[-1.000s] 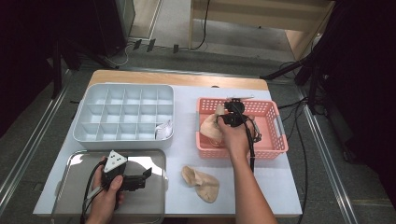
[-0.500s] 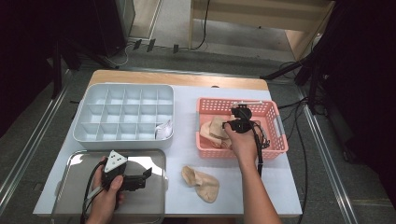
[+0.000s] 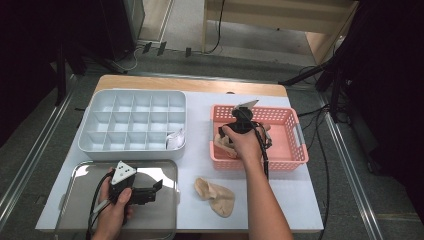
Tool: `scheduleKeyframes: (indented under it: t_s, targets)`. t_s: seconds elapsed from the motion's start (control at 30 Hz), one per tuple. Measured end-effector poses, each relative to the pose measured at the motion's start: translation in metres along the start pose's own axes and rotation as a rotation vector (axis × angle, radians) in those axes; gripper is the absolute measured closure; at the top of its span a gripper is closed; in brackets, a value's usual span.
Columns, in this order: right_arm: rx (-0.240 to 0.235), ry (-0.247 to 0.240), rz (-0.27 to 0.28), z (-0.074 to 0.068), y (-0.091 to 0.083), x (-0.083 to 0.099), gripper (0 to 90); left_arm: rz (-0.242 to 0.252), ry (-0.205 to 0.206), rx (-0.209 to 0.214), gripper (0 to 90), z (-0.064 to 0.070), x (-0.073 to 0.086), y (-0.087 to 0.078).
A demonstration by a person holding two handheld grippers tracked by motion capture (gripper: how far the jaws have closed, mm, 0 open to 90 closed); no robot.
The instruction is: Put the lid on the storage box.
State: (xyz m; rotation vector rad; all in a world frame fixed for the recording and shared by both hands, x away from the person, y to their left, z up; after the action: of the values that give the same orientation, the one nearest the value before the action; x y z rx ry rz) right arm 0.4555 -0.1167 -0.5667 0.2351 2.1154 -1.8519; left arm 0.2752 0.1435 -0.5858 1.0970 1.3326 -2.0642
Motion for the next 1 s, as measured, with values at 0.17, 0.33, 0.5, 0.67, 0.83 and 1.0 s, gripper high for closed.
scheduleKeyframes:
  t_s: [0.17, 0.33, 0.5, 0.67, 0.83, 1.0]
  targets:
    - [0.083, 0.037, -0.071, 0.013, 0.013, 0.004, 6.2, 0.002, 0.0, 0.004, 0.0, 0.0, 0.0, 0.0]
    - [0.02, 0.048, -0.067, 0.009, 0.01, 0.003, 31.3, 0.0, 0.0, 0.006, 0.0, 0.0, 0.0, 0.0]
    - [-0.031, 0.035, -0.023, 0.005, 0.001, 0.0, 51.9, -0.002, 0.002, 0.001, 0.0, 0.0, 0.0, 0.0]
    - [-0.059, 0.012, 0.009, 0.005, -0.009, 0.0, 58.9, -0.003, 0.004, 0.001, 0.0, 0.0, 0.0, 0.0]
    - [-0.088, -0.012, 0.03, 0.005, -0.019, 0.002, 73.1, -0.005, 0.004, 0.001, 0.0, 0.0, 0.0, 0.0]
    - [-0.115, -0.024, 0.027, 0.004, -0.024, 0.005, 81.2, -0.003, 0.004, 0.0, 0.0, 0.0, 0.0, 0.0]
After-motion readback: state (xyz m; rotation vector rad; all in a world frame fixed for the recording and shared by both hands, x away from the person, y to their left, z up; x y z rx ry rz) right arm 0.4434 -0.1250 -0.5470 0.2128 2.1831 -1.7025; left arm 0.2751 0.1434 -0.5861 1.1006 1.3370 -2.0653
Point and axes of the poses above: each handheld gripper's, and its own axes: y roughly forward along the jaws, x roughly out of its underside, z roughly to its right, the point moved 10 cm from there along y, roughly forward along the jaws, and after that the axes turned 1 degree about z, right-handed, at the moved point
